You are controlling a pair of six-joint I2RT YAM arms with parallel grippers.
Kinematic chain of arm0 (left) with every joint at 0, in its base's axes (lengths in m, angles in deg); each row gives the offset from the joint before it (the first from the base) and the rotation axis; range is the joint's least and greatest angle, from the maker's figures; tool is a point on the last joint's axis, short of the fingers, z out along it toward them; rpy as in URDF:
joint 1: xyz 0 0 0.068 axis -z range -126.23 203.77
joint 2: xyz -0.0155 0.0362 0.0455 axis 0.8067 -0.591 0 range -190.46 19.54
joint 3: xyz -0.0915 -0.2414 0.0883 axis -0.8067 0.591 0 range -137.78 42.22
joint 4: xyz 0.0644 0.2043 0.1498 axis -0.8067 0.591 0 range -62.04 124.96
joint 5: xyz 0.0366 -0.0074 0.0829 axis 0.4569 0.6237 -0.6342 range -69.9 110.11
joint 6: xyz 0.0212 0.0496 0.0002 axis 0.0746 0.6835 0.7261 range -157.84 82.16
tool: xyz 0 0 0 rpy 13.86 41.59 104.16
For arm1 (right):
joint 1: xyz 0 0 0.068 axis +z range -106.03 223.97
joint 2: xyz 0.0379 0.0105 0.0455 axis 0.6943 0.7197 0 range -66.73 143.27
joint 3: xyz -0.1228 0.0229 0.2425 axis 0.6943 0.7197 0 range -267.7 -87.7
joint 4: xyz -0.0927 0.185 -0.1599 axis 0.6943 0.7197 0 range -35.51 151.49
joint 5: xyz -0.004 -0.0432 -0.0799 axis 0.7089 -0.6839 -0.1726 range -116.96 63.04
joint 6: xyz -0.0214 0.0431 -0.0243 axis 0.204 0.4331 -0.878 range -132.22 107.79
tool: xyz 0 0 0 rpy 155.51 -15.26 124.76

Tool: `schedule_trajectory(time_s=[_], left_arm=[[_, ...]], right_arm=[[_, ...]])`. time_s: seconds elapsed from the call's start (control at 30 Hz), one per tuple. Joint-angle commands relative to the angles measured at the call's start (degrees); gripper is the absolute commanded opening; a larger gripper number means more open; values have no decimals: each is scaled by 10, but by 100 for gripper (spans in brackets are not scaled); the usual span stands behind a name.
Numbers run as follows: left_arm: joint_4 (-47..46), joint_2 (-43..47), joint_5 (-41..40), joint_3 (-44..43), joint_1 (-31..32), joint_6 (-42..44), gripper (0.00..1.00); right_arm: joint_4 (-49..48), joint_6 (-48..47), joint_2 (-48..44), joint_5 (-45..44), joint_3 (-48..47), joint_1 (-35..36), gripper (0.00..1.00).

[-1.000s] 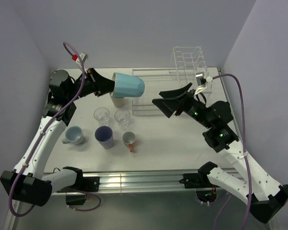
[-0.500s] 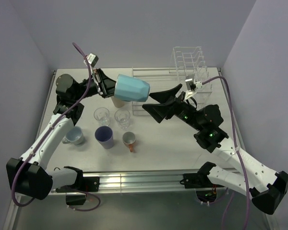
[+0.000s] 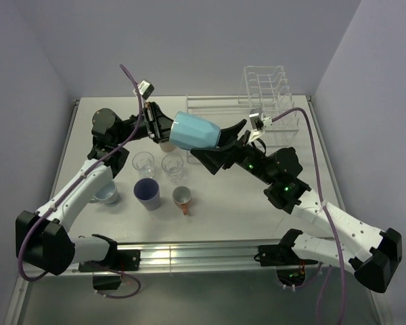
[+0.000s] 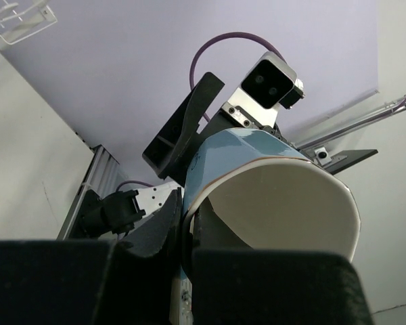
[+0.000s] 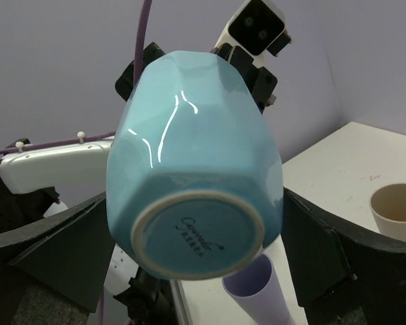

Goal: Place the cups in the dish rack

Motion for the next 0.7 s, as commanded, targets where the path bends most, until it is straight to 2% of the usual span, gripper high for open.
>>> schedule_trajectory(time_s=[0.0,0.47,0.67], left_arm=[[-65,5,-10,-11,10,-15,0],[-70,-1,-18,14,25,-8,0],[-67,-8,-21,7,30,-6,0]], right_arm=[[-41,-19,-1,-23,-19,17,100],[-51,-16,-28,-38,-18,23,100],[-38,-11,-16,-26,-32,24,93]])
